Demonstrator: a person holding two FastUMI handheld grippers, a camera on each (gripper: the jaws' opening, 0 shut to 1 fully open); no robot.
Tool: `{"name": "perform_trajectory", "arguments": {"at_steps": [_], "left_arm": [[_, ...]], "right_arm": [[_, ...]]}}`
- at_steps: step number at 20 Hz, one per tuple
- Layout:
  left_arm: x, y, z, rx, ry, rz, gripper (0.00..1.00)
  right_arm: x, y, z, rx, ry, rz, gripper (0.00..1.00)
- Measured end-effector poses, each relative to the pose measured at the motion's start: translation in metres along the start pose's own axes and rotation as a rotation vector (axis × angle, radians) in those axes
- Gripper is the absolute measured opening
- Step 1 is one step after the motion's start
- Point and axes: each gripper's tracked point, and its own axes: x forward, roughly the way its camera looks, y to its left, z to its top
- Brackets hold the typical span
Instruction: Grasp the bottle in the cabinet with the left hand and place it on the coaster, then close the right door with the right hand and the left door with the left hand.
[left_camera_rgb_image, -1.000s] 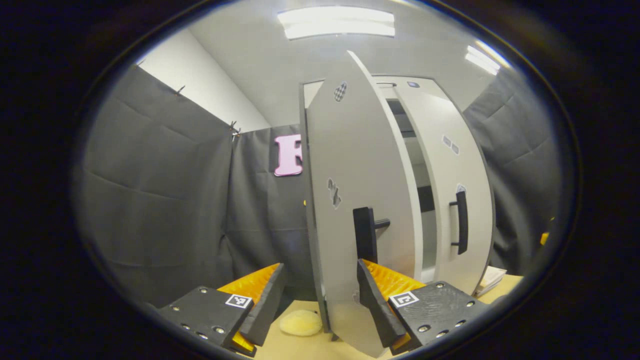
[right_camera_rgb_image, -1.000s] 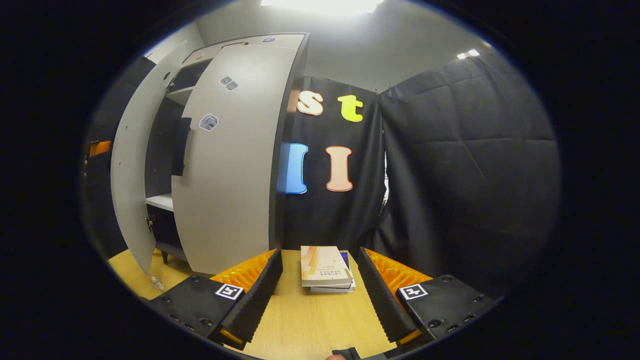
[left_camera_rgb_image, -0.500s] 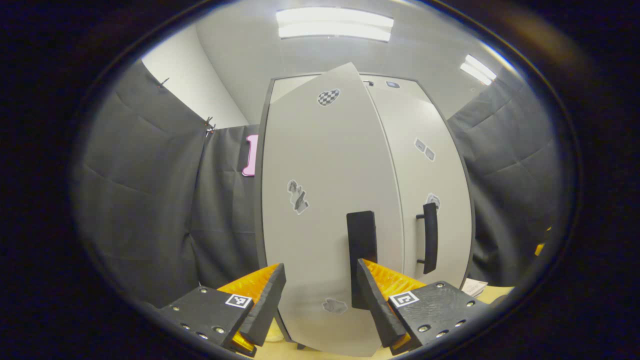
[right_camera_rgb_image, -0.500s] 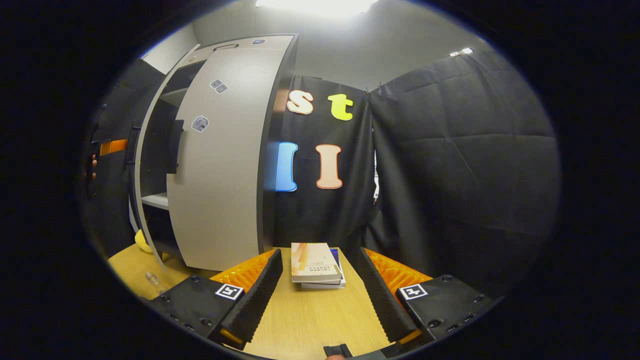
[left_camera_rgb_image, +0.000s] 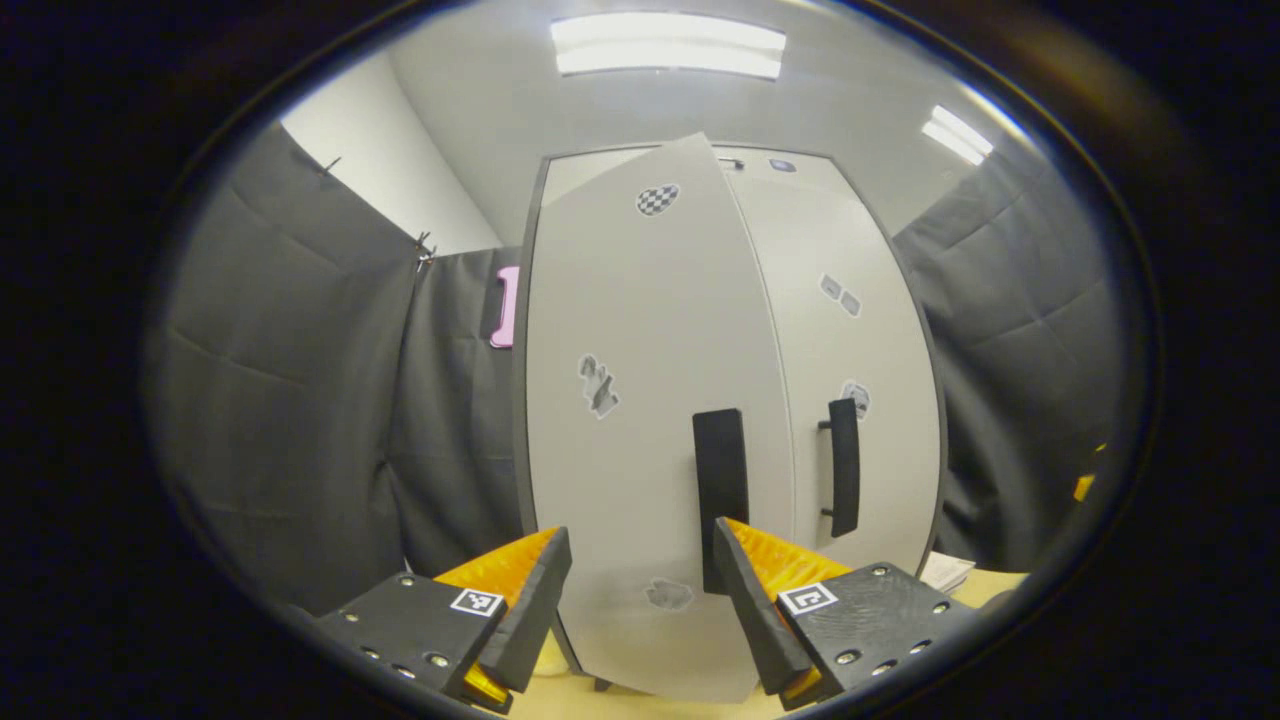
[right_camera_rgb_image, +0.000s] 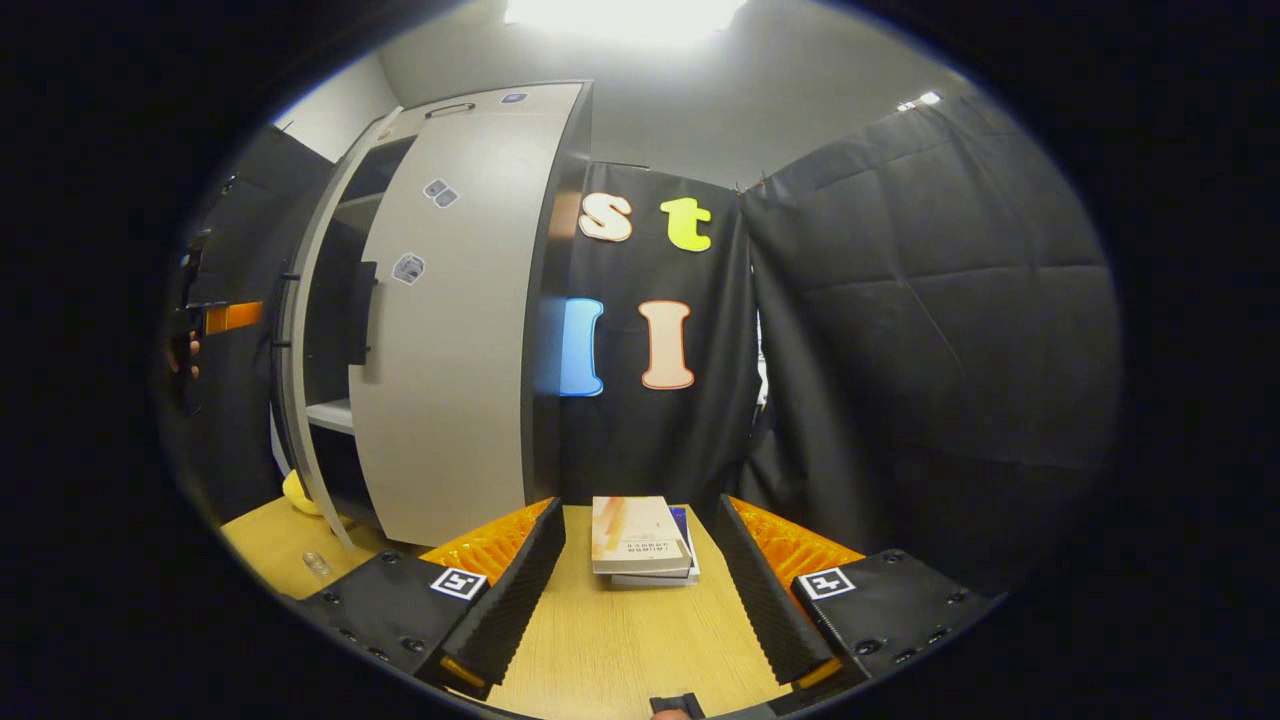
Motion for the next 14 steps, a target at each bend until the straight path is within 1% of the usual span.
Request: {"name": "perform_trajectory", "arguments": {"at_steps": [5, 7, 10, 14], "left_arm": [[-0.003, 0.003, 0.0, 0.032, 0.021, 0.056, 0.85], [-0.004, 0.004, 0.0, 0.036, 0.033, 0.07, 0.84], [-0.006, 0.006, -0.001, 0.04, 0.054, 0.079, 0.85], [-0.006, 0.007, 0.0, 0.043, 0.067, 0.083, 0.85]], "right_arm": [[0.002, 0.013, 0.019, 0.017, -0.045, 0.097, 0.97], [-0.002, 0.019, 0.026, 0.02, -0.059, 0.125, 0.97], [-0.013, 0.03, 0.034, 0.028, -0.071, 0.146, 0.97], [-0.034, 0.044, 0.042, 0.036, -0.08, 0.144, 0.97]]}}
